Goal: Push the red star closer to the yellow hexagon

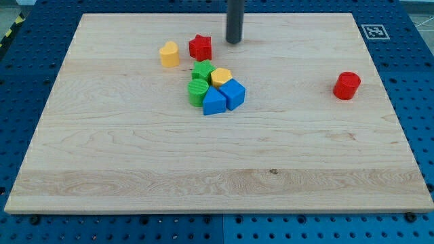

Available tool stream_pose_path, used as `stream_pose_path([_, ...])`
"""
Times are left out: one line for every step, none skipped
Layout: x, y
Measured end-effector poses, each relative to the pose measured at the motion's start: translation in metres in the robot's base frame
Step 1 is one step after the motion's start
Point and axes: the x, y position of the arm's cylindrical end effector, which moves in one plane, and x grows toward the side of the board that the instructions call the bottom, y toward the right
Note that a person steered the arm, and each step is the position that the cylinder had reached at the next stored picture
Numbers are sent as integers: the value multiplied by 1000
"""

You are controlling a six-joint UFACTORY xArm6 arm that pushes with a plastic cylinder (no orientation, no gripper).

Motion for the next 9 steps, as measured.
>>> stream_pose_path([-15, -31])
stream_pose_path([-24, -56])
stream_pose_path([-23, -71])
stream_pose_path([2, -72])
stream_pose_path([9, -72])
stream_pose_path([19, -73])
stream_pose_path([22, -67])
stream_pose_path([30, -41])
stream_pose_path([46, -17])
